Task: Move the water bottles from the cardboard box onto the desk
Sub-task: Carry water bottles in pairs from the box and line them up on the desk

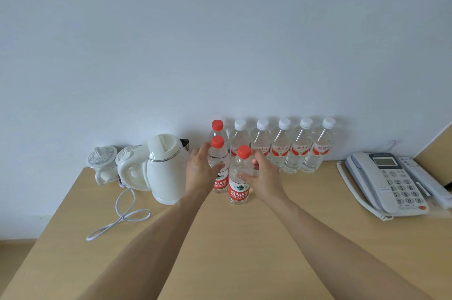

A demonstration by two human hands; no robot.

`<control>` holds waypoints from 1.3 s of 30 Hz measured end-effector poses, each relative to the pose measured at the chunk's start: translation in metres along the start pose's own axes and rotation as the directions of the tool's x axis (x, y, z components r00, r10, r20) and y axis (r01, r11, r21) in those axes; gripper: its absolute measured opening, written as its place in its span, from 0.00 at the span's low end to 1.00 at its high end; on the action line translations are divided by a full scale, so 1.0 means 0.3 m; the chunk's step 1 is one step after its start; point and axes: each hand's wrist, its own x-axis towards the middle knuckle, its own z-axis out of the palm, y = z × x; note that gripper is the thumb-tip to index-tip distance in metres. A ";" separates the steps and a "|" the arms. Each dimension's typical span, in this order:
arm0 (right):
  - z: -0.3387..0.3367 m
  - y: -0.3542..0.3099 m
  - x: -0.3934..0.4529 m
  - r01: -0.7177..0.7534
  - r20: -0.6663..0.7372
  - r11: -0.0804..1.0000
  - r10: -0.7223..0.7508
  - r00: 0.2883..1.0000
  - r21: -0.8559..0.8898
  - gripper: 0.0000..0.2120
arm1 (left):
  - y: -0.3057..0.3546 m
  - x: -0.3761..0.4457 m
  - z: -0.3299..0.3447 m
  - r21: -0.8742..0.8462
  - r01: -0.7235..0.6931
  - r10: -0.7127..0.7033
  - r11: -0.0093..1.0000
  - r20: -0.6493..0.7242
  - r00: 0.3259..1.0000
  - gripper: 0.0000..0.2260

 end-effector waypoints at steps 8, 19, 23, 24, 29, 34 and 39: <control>0.004 -0.023 0.078 0.013 -0.052 0.999 -0.016 0.999 -0.051 0.19 | -0.010 0.003 -0.013 -0.038 0.019 -0.017 0.999 0.049 0.999 0.23; 0.002 -0.013 0.104 -0.016 -0.024 0.999 0.015 1.000 -0.034 0.21 | -0.012 0.017 -0.035 -0.033 0.001 0.002 0.999 0.083 0.997 0.22; -0.004 -0.009 0.108 -0.010 0.004 1.000 0.010 1.000 -0.003 0.21 | -0.014 0.035 -0.047 -0.033 0.004 0.000 0.999 0.098 0.995 0.22; -0.005 -0.009 0.107 -0.008 0.010 1.000 0.008 1.000 0.001 0.21 | -0.015 0.035 -0.048 -0.038 0.004 0.000 0.999 0.102 0.995 0.22; -0.005 -0.010 0.108 -0.003 0.030 1.000 0.003 1.000 -0.002 0.24 | -0.026 0.036 -0.047 -0.060 0.015 -0.009 0.998 0.101 0.995 0.22; -0.006 -0.009 0.111 -0.015 0.024 1.000 0.015 1.000 -0.002 0.24 | -0.020 0.045 -0.048 -0.025 0.024 -0.022 0.999 0.087 0.996 0.22; -0.008 -0.011 0.115 -0.013 0.016 1.000 0.013 1.000 -0.022 0.24 | -0.014 0.057 -0.050 0.018 0.042 -0.044 0.999 0.094 0.995 0.23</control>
